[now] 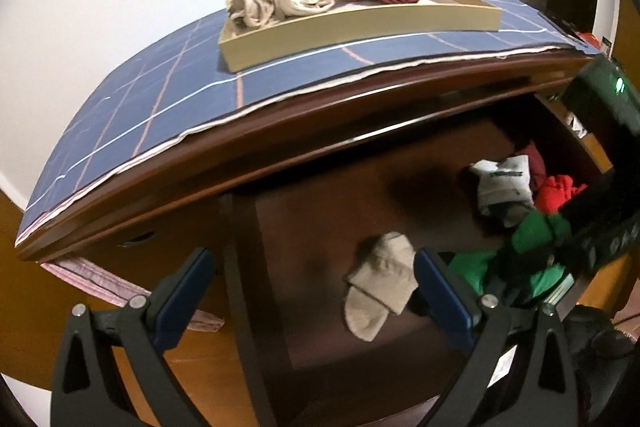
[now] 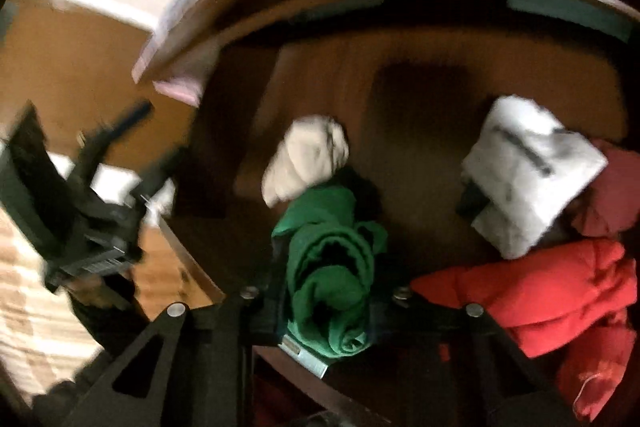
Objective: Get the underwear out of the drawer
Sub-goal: 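Grasp the beige sock with the left tool while the right tool grasps the green sock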
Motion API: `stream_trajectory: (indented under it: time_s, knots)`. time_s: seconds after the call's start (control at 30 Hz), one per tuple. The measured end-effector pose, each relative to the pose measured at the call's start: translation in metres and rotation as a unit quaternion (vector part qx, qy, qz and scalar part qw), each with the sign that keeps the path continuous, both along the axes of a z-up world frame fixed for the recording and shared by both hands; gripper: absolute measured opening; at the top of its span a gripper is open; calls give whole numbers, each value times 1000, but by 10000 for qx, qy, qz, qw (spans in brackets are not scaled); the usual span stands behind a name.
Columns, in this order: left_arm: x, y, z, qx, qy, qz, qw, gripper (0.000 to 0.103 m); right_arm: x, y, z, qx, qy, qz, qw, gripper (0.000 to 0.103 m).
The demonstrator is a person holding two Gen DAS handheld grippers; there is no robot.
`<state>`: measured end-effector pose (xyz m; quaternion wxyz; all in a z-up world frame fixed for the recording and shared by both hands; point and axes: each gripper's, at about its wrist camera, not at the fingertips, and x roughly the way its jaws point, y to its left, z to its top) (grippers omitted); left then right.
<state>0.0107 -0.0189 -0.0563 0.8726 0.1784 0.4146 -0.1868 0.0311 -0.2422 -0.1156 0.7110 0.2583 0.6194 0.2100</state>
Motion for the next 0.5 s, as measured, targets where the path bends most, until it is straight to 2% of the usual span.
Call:
stream_trajectory:
  time_s: [0.17,0.27,0.3,0.4,0.5]
  knots:
    - [2,-16,-6,-16,249,-301,9992,101,-7,-32,28,160,-632,-918,9936,30]
    - [7,-32,-21,139,616,-568,9964,101,-16,-52,44,182,-993,-1345,9858,30]
    - [9,-39,-27,287,705,-632,9951,101,-20,-56,49,103,-1131,-1466,9826,30]
    - [18,-56,-44,702,875,-758,9908,99,-26,-57,56,-567,-1494,-1519,9754,30]
    - [27,-66,-60,1020,1150,-788,9850,93,-27,-60,50,-725,-1463,-1568,9740,30]
